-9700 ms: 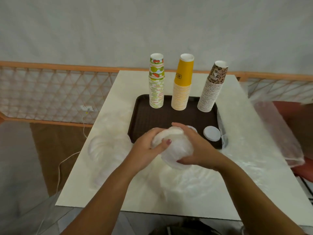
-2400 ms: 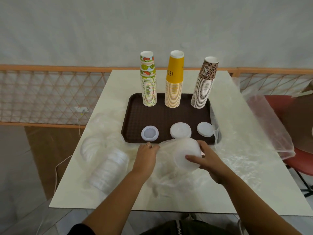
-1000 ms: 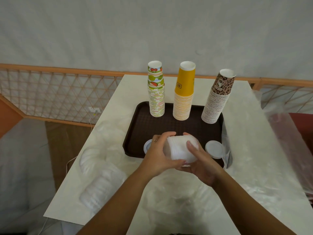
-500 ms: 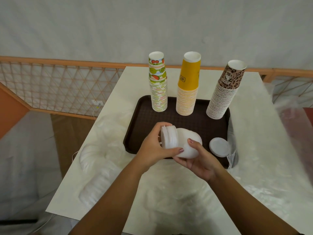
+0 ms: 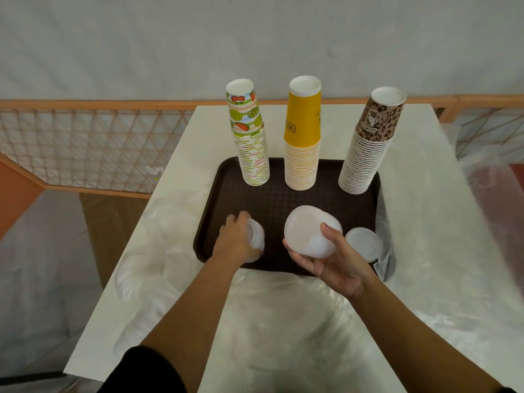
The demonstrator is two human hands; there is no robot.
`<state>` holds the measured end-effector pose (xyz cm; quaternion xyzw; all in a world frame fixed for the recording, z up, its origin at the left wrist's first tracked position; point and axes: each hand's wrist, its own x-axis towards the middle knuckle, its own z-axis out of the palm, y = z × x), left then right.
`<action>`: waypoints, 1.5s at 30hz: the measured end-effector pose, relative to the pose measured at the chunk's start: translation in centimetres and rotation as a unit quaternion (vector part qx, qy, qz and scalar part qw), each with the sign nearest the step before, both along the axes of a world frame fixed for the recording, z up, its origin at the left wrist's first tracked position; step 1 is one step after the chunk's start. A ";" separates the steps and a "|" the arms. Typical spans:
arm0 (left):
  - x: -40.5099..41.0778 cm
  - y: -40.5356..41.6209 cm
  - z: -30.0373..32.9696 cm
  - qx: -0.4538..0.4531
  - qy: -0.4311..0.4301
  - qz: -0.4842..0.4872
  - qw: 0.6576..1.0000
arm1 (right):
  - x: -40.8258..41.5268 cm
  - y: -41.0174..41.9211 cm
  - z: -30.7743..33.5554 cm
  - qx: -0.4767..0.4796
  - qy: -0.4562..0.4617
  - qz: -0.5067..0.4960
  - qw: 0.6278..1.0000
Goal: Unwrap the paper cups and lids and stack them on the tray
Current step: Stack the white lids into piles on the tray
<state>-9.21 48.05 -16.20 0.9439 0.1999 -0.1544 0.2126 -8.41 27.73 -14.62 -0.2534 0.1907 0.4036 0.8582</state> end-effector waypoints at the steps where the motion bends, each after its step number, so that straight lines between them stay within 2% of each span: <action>1: 0.1 -0.1 -0.2 0.009 0.014 -0.006 1.000 | 0.1 -0.1 -0.2 0.002 0.004 -0.001 1.000; 11: 0.3 -0.4 0.0 0.042 0.057 -0.039 0.997 | 0.5 -0.8 -0.7 0.013 0.023 0.000 1.000; 14: 0.6 -0.6 3.1 -0.070 -0.027 -0.085 0.994 | 0.8 -0.6 -0.7 0.003 0.026 0.005 1.000; 16: 0.6 -1.5 5.4 -0.144 -0.100 -0.153 0.973 | 0.9 -0.2 -0.3 -0.011 0.018 0.018 1.000; 18: 0.4 -2.7 6.7 -0.171 -0.143 -0.212 0.951 | 0.8 0.3 0.1 -0.027 -0.005 0.024 0.999; 20: 0.4 -3.7 6.9 -0.175 -0.158 -0.233 0.944 | 0.7 0.9 0.5 -0.027 -0.025 0.032 0.999; 30: 0.3 -3.3 5.9 -0.188 -0.181 -0.202 0.944 | 1.4 2.1 1.1 -0.015 -0.043 0.062 0.997; 36: 1.1 -2.4 6.2 -0.203 -0.192 -0.170 0.945 | 2.5 3.1 1.0 0.024 -0.035 0.063 0.997; 41: 2.4 -1.1 6.8 -0.292 -0.184 -0.123 0.930 | 3.6 3.7 1.0 0.047 -0.019 0.038 0.998; 43: 3.2 -0.4 6.9 -0.339 -0.179 -0.087 0.919 | 4.1 3.7 0.9 0.025 -0.005 0.021 0.999; 45: 4.3 0.3 6.6 -0.339 -0.186 -0.045 0.921 | 4.5 3.5 0.6 -0.003 0.010 0.001 1.000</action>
